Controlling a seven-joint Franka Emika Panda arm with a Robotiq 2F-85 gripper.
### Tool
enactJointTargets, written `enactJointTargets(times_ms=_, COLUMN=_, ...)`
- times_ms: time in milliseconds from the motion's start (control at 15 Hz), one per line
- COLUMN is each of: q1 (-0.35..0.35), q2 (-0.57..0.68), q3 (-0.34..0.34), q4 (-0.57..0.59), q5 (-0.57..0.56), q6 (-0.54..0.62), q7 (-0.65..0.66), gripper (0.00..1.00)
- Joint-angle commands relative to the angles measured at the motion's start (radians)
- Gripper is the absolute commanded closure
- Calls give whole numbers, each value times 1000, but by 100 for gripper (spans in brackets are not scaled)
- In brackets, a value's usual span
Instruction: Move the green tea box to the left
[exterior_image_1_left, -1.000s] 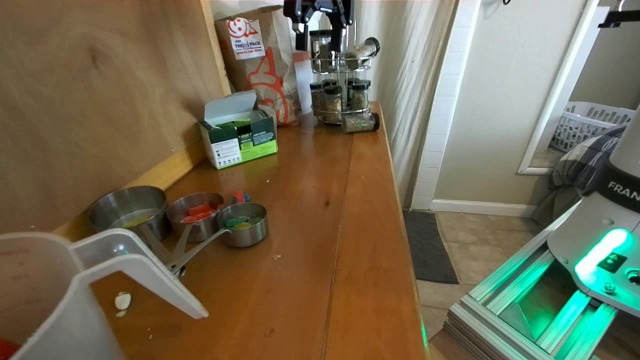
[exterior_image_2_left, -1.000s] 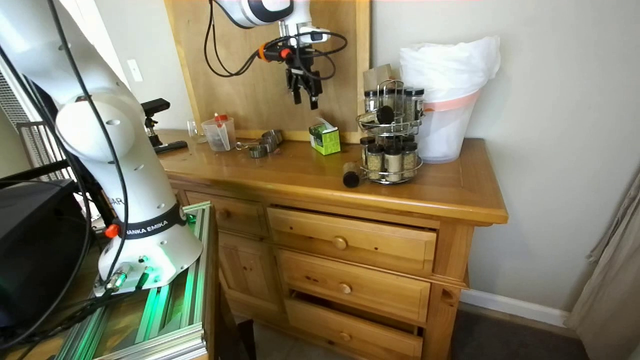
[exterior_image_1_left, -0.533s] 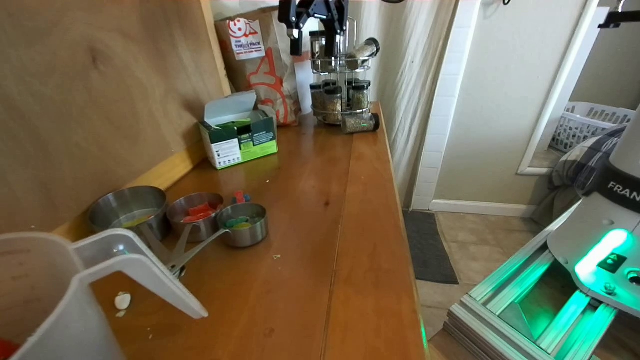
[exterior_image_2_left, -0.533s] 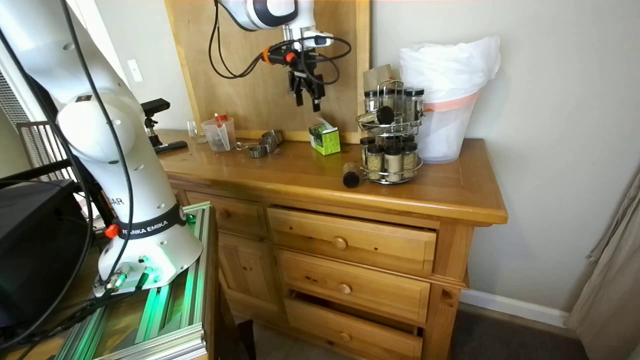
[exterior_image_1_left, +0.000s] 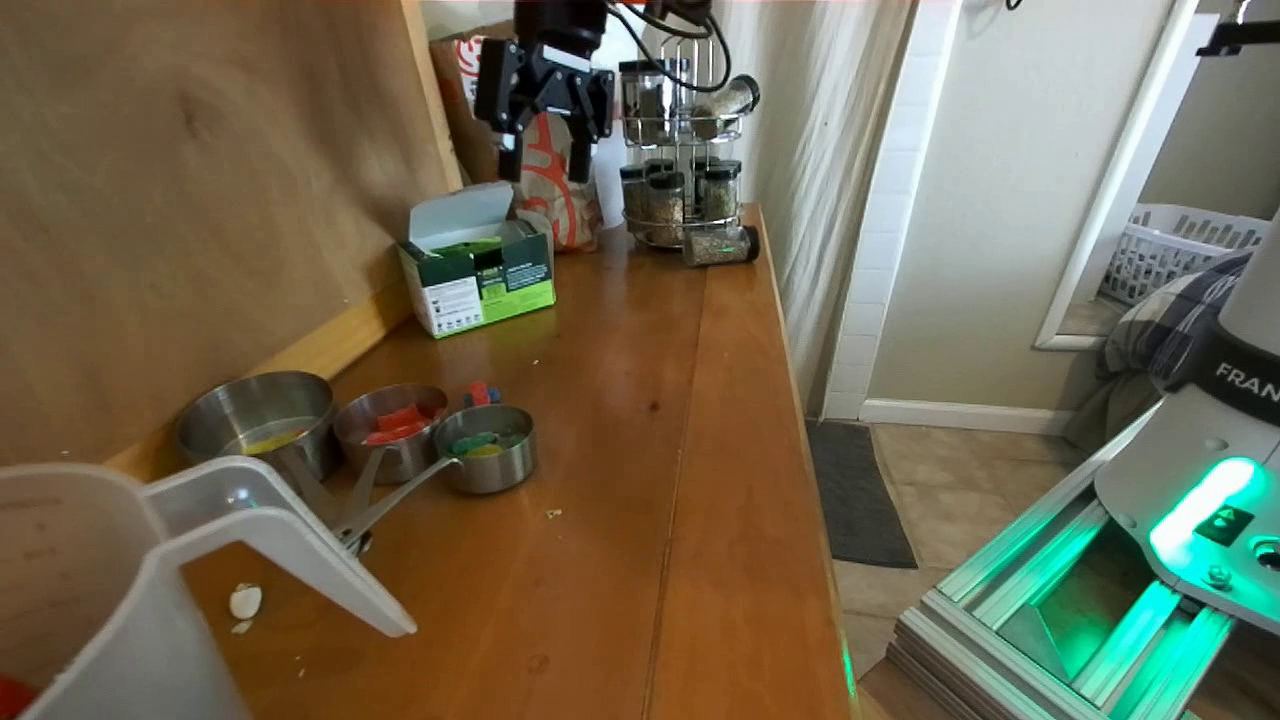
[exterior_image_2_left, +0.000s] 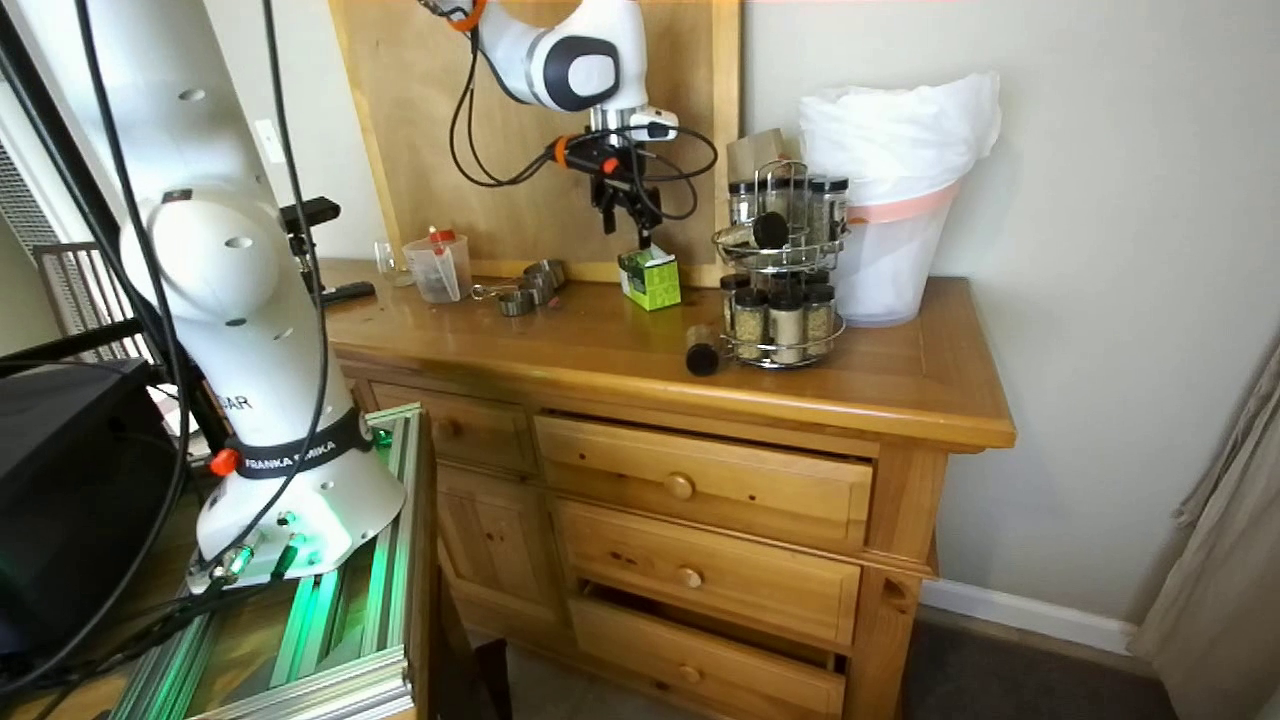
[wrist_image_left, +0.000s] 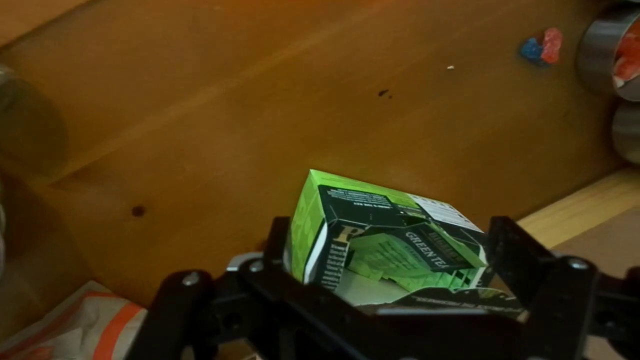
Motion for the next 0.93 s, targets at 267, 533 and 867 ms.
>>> enactJointTargets(times_ms=267, q1=17, q2=172, q3=-2, q4=121, q5=-95, q6=27, q7=97, gripper=0)
enactJointTargets(times_ms=533, q1=15, q2=215, q3=-6, q4=143, q5=-110, q6=56, q7=101, gripper=0)
enactJointTargets(times_ms=867, q1=10, q2=229, q3=-17, q4=150, q5=-107, q6=101, q7=105, gripper=49)
